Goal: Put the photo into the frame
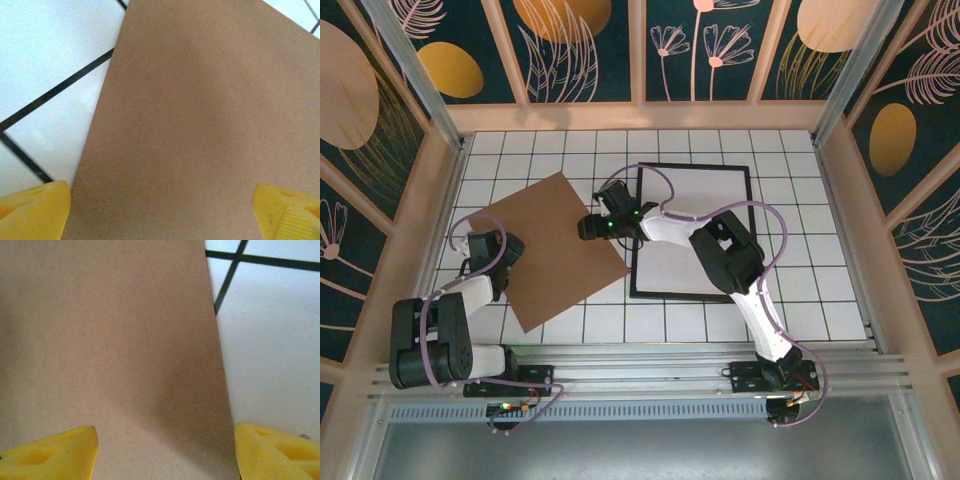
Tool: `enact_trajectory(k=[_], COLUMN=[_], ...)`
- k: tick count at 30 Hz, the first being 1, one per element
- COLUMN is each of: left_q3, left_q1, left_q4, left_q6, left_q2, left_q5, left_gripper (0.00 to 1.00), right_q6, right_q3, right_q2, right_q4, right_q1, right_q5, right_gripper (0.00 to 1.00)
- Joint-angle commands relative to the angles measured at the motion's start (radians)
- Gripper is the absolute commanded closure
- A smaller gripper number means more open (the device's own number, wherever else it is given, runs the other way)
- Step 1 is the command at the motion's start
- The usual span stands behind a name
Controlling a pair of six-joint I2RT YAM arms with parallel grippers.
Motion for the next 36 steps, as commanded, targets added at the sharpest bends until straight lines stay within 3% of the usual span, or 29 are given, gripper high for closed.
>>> enact_trajectory(k=[1,8,16,23,31,36], left_q3=[-0.013,0.003,0.017,0.01,-0.016,-0.053], left_q1=[-0.02,-0.02,-0.02,-0.02,-0.019,-0.02], left_q4=[0.044,0.131,0.187,0.205,0.229,0.246], left_q6=[-0.031,-0.068,-0.079,-0.08,-0.104,-0.131], left_q2=[0.044,0.121,0.186,0.194,0.173,0.131], left_q5=[0.242,0.284,0.28,0.296,0.341,0.369], left_gripper=[0.08,0.07,0.07,0.06,0.06,0.06], right_q6=[0.098,0.252,0.275,0.378,0.466,0.576], right_q3=[-0.067,-0.189,-0.239,-0.357,-0.428,-0.479], right_q2=[-0.056,-0.13,-0.191,-0.263,-0.299,-0.325], right_q4=[0.07,0.275,0.339,0.535,0.704,0.827], right_q1=[0.01,-0.029,-0.048,-0.067,-0.068,-0.064], right_q5=[-0.13,-0.279,-0.42,-0.499,-0.503,-0.423], right_gripper=[0.29,0.35,0.45,0.5,0.5,0.47])
